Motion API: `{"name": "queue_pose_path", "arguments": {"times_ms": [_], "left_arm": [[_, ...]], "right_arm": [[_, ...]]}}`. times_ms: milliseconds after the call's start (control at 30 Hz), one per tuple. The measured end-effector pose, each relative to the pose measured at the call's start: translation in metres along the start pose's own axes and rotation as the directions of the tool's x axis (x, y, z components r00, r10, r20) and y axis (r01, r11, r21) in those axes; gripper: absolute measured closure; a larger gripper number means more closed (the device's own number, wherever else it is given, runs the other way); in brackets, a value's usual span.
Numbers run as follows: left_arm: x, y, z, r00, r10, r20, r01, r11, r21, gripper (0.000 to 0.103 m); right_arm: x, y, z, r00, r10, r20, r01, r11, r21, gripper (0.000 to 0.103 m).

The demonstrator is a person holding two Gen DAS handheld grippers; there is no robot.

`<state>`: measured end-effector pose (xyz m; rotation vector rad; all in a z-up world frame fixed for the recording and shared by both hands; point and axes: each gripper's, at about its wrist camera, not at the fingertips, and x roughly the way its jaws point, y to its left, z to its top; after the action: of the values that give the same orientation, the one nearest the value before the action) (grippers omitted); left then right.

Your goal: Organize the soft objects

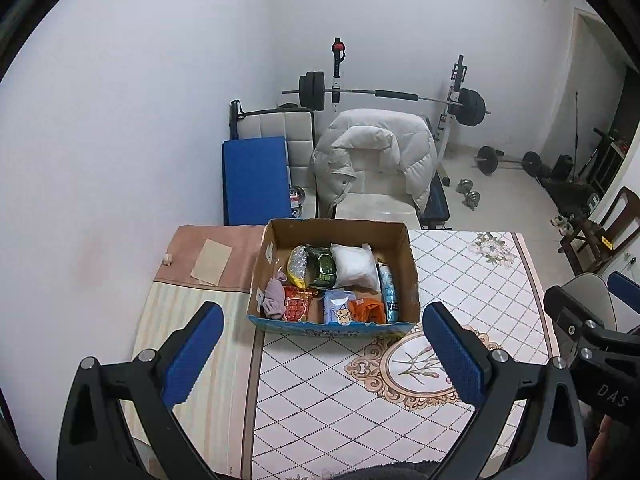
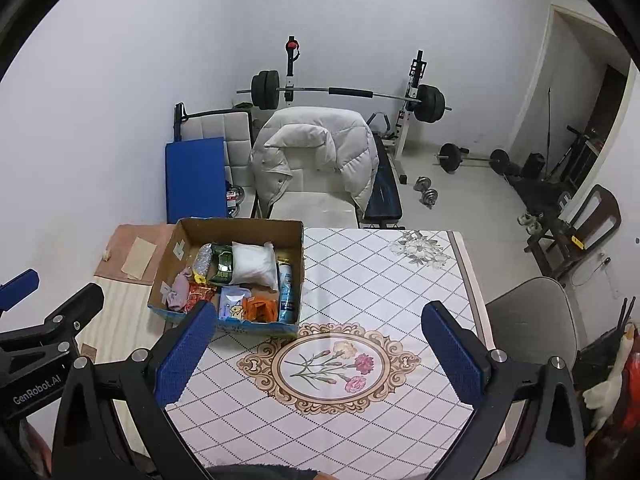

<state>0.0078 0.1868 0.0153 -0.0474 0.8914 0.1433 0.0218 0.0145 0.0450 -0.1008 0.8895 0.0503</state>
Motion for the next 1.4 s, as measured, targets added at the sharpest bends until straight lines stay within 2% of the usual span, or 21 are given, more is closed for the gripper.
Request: {"name": "queue_pose_path", "arguments": {"times_ms": [200,1400], "left_arm": [[-0.001,0.0049,0.0016,1.0,-0.022,0.006,0.022,0.999,-0.027,0.001],[-0.0011,0.0051,0.002,1.0,-0.016,0.015,0.017,0.999,-0.037,0.001]], "right_arm": [[-0.0018,-0.0004,0.0022,1.0,-0.003,0.001,0.003,1.0,0.001,0.0],[-0.0062,-0.0073,0.0037,1.0,-0.02,0.015,0.02,1.0,0.002,0.0]]}}
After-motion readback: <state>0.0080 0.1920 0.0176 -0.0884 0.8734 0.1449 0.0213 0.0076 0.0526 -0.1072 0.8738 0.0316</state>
